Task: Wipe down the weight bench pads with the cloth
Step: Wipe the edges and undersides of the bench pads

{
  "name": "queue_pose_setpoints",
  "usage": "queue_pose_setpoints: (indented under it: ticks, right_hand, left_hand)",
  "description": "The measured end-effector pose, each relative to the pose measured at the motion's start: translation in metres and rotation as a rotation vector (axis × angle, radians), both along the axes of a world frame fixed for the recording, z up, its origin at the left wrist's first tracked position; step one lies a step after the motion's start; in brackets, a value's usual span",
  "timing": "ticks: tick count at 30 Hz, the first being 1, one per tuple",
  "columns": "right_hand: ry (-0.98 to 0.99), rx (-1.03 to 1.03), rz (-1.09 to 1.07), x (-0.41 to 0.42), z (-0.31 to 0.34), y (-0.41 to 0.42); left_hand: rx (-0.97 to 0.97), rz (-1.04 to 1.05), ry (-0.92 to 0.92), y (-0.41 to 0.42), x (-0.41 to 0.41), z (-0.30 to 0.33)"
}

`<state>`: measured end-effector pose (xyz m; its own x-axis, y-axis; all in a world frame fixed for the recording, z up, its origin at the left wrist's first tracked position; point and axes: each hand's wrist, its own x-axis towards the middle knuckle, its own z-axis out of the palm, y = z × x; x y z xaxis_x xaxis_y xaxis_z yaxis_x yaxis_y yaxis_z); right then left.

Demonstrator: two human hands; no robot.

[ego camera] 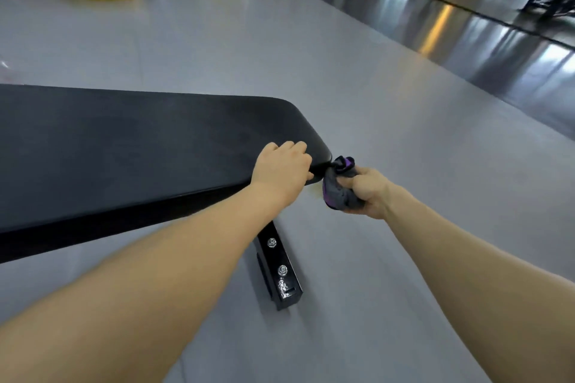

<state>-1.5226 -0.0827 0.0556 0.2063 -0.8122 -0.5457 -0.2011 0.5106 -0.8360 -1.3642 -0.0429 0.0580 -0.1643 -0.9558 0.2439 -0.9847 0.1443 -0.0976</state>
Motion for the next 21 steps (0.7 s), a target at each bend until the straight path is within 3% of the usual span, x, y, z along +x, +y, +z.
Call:
queue_pose_setpoints:
  ticks: [7, 14, 21]
  right_hand:
    - [-0.025, 0.064, -0.089, -0.022, 0.096, 0.039]
    - [0.054, 0.133, -0.088, -0.085, 0.235, 0.044]
    - [0.033, 0.115, -0.092, -0.156, 0.392, 0.005]
  left_hand:
    - [0.263, 0.162, 0.155, 0.038, 0.0, 0.074]
    - [0.548, 0.174, 0.216, 0.052, -0.061, 0.22]
    - [0.643, 0.231, 0.366, 0.012, -0.133, 0.366]
